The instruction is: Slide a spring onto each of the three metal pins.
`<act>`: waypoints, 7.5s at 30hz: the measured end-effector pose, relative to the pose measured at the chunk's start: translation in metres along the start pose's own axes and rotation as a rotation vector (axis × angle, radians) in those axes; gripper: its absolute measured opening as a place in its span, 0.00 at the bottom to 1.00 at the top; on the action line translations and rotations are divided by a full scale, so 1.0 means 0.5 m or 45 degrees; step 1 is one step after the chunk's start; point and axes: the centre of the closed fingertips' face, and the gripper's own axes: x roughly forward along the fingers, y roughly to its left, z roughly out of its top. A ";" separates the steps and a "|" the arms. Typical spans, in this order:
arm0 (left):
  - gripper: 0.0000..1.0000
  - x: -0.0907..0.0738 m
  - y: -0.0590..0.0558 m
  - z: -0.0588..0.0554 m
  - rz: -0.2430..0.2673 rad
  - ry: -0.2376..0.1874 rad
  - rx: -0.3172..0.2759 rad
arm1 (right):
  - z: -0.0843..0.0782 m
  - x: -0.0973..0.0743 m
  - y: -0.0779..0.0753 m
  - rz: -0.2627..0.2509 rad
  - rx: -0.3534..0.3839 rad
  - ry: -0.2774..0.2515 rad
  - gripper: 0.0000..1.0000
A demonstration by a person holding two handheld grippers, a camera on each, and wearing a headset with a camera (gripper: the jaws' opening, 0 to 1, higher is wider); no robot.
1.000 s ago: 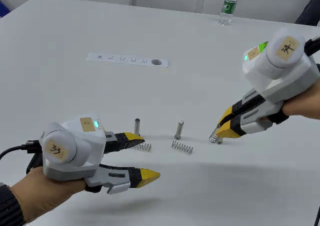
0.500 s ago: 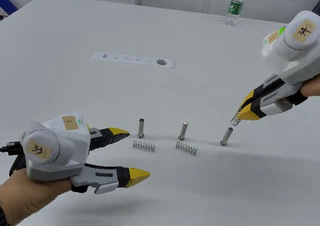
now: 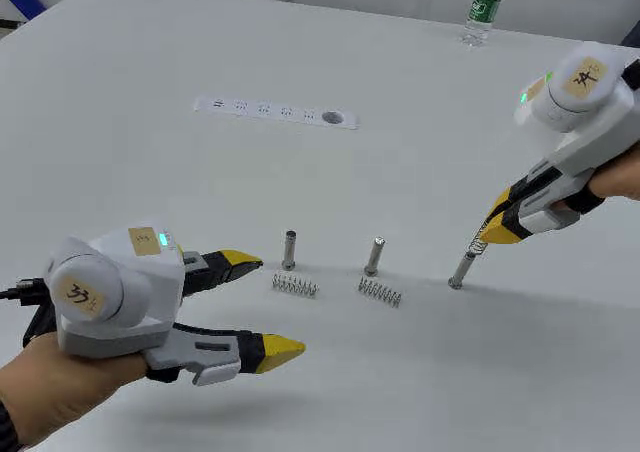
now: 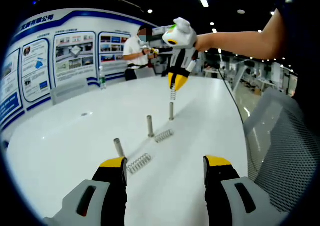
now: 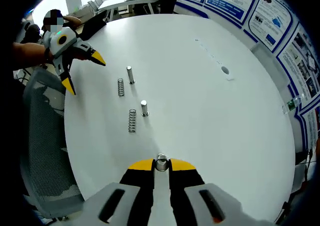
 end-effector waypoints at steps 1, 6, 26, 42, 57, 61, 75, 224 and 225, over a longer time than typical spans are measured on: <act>0.63 0.000 0.001 0.000 0.001 0.000 -0.001 | -0.001 0.002 0.000 0.001 0.000 0.003 0.12; 0.63 0.000 0.001 0.000 0.004 0.002 -0.005 | -0.002 0.008 -0.002 0.007 0.006 0.005 0.12; 0.62 -0.001 0.001 0.001 0.008 0.004 -0.010 | -0.015 0.046 -0.002 0.014 0.024 0.034 0.12; 0.62 -0.002 0.003 0.000 0.010 0.009 -0.012 | -0.039 0.102 0.002 0.011 0.054 0.088 0.12; 0.62 -0.004 0.006 0.001 0.016 0.012 -0.006 | -0.046 0.121 0.013 0.024 0.063 0.082 0.15; 0.62 -0.005 0.005 0.001 0.017 0.011 -0.007 | -0.044 0.112 0.016 0.012 0.060 0.062 0.17; 0.62 -0.004 0.005 0.000 0.019 0.006 -0.004 | -0.085 0.091 0.061 -0.010 0.136 0.035 0.20; 0.10 0.097 -0.114 0.057 -0.267 -0.003 0.229 | 0.185 0.018 0.325 0.347 -0.449 -0.114 0.15; 0.10 0.097 -0.113 0.057 -0.267 -0.002 0.230 | 0.186 0.019 0.324 0.344 -0.445 -0.117 0.15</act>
